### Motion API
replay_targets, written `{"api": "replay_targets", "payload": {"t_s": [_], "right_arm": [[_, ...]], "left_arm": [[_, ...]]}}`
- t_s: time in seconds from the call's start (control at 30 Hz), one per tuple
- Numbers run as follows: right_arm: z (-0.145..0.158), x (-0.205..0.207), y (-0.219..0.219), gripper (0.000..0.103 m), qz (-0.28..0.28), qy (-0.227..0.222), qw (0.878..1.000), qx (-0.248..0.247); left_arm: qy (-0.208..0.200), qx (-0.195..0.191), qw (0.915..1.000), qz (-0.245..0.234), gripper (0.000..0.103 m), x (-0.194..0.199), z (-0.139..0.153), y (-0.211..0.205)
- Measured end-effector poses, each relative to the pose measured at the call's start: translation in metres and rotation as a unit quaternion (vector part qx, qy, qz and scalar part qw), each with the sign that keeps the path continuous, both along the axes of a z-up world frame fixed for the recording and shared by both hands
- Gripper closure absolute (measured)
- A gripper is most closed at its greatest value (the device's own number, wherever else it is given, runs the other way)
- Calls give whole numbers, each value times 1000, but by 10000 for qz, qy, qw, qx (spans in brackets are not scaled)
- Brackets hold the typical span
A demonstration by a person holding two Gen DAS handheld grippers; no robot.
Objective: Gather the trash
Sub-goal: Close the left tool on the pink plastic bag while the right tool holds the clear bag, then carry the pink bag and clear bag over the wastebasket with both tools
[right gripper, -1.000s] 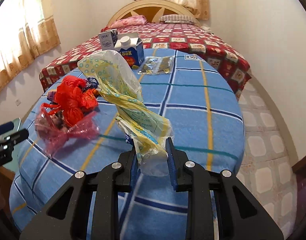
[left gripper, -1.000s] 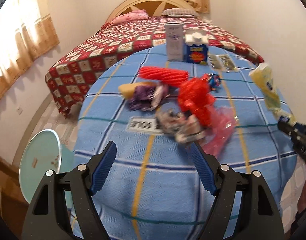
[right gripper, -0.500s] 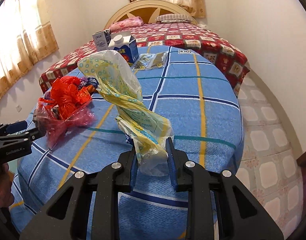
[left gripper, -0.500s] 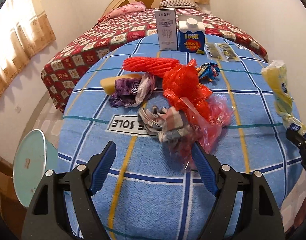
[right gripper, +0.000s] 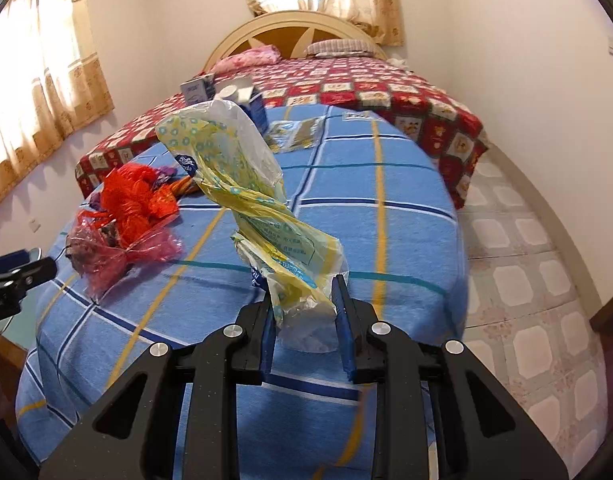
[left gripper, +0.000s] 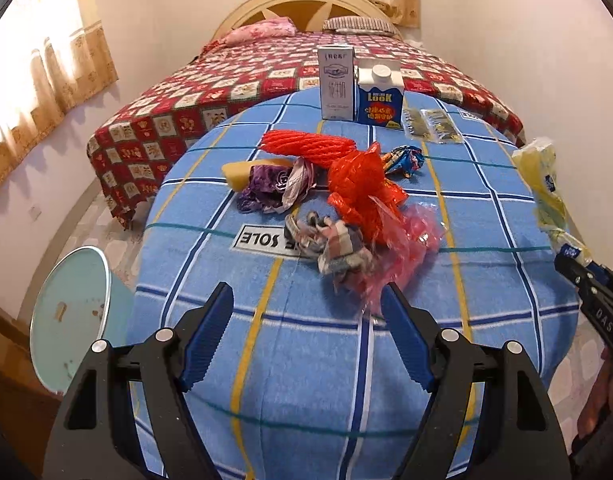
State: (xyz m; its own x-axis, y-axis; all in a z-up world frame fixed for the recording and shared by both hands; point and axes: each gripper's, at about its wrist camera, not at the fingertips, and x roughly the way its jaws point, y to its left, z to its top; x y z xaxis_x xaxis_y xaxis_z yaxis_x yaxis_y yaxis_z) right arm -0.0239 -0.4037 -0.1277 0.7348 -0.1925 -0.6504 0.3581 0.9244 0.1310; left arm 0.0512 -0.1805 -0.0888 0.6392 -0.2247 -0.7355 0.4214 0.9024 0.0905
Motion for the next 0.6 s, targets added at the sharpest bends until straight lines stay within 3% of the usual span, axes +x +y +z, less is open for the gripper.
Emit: {"api": "replay_targets", "payload": {"t_s": [0.2,0.27,0.5,0.6], "right_arm": [[-11,-5,-10,76,-133,97,9998,88],[-11,-6,-9,76,-137,86,9999,48],[-10,-4,-5,76,-67,21,10000,68],[-6,-1,0,76,12,0,10000,24]], "left_arm": [[-168,135,9991,-355,30,-18,-5,-24],[-184,225,9985,-458,38,-14,-12,-38],[347,185,9975,-579,102,8,-33,-51],[183,142,9978,-628,103,3,-22,-43]]}}
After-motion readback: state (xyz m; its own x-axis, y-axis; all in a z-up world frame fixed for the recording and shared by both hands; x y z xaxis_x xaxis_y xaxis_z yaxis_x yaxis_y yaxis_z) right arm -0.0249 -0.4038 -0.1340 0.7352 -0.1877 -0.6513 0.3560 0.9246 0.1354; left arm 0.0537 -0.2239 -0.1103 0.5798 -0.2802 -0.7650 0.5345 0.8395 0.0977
